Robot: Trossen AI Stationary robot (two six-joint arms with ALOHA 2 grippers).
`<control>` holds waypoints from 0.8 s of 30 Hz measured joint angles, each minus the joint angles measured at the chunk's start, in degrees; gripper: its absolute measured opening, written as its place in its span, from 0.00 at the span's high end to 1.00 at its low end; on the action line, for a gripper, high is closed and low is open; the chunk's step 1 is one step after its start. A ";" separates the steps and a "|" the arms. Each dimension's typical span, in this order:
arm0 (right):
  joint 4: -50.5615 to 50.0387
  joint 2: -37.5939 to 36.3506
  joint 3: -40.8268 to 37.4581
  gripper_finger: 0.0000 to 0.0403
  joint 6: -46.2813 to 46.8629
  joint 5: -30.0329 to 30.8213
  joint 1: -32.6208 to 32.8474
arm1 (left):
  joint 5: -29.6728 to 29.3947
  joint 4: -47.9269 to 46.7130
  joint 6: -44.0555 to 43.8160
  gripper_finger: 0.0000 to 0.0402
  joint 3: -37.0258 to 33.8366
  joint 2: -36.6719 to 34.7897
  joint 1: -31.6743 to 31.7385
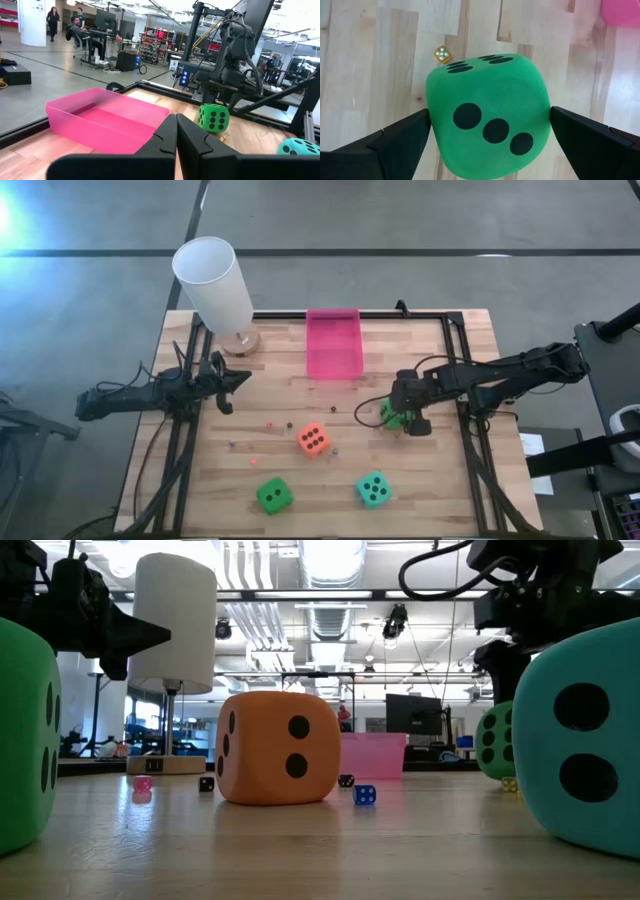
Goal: Pick & Place Dice
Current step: Put the right big green dice into the red container
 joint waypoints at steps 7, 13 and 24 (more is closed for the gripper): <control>0.19 -0.02 0.00 0.01 0.13 0.52 0.00 | -0.01 0.02 0.00 0.99 0.00 -0.02 0.01; 0.87 -0.02 0.02 0.01 -1.32 0.06 0.04 | -0.01 0.01 0.00 0.99 0.00 -0.01 0.00; 1.13 -0.04 0.02 0.01 -2.15 -1.29 0.11 | 0.01 0.00 0.00 0.99 0.00 0.00 0.01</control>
